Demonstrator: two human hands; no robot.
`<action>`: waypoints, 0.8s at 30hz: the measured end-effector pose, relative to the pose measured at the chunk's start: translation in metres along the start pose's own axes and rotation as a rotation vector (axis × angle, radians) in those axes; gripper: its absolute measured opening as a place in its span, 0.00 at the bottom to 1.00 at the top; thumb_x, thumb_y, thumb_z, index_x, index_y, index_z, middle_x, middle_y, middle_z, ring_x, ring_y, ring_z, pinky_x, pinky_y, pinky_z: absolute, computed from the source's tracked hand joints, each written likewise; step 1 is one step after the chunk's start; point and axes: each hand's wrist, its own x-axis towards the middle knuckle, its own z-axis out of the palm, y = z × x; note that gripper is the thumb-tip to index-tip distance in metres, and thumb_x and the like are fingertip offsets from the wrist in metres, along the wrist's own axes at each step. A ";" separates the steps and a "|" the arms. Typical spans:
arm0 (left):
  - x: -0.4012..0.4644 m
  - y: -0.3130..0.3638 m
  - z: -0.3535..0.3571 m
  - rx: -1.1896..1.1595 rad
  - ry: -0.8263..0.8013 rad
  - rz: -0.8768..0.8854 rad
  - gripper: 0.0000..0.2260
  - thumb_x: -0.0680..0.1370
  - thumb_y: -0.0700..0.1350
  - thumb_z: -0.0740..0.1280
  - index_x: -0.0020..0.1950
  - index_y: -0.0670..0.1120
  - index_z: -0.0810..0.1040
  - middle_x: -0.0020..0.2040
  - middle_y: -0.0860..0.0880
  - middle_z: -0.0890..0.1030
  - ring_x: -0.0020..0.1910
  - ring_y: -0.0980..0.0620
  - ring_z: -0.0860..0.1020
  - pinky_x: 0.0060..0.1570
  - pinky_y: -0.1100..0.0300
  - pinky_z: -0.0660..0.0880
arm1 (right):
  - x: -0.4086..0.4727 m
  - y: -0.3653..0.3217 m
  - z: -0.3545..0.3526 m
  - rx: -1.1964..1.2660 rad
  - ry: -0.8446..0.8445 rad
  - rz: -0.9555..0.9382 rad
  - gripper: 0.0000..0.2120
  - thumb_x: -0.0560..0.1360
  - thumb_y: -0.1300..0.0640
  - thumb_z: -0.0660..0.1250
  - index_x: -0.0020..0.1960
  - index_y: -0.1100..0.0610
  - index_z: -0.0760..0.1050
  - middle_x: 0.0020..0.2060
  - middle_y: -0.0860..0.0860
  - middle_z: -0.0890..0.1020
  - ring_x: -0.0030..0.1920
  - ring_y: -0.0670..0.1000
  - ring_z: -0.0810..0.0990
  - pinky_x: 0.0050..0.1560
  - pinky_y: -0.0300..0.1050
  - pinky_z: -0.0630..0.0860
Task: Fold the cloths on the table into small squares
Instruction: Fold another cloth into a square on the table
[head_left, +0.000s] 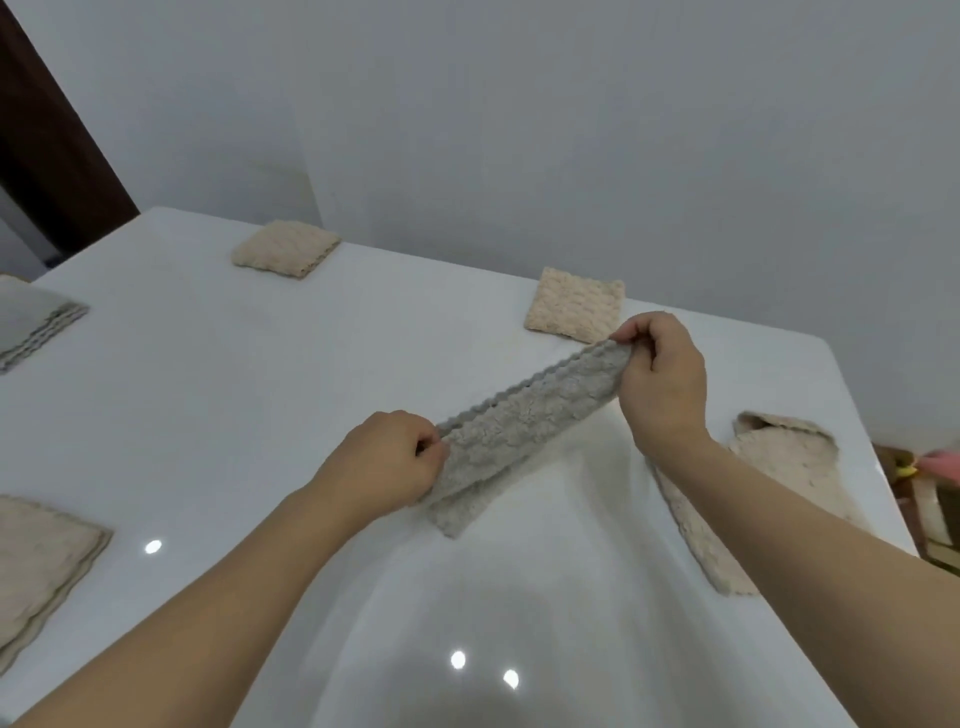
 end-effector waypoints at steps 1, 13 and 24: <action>-0.002 0.003 -0.003 0.016 -0.064 0.000 0.15 0.79 0.48 0.63 0.36 0.40 0.75 0.30 0.47 0.76 0.27 0.52 0.68 0.30 0.60 0.65 | -0.005 -0.001 -0.001 -0.015 0.022 -0.036 0.15 0.74 0.70 0.54 0.46 0.53 0.73 0.43 0.46 0.77 0.44 0.43 0.73 0.47 0.31 0.68; 0.020 0.009 -0.036 -0.350 0.024 -0.132 0.04 0.77 0.46 0.66 0.48 0.47 0.74 0.40 0.49 0.81 0.34 0.52 0.78 0.34 0.58 0.75 | 0.022 0.002 0.019 -0.390 -0.003 0.016 0.15 0.72 0.69 0.55 0.53 0.58 0.74 0.56 0.55 0.72 0.56 0.59 0.71 0.53 0.48 0.68; 0.032 -0.041 0.116 0.315 0.156 0.188 0.27 0.81 0.57 0.49 0.76 0.47 0.65 0.76 0.49 0.65 0.77 0.48 0.59 0.76 0.44 0.51 | -0.066 0.114 0.077 -0.850 -0.591 -0.132 0.32 0.77 0.38 0.35 0.79 0.48 0.43 0.79 0.51 0.44 0.78 0.54 0.40 0.76 0.54 0.36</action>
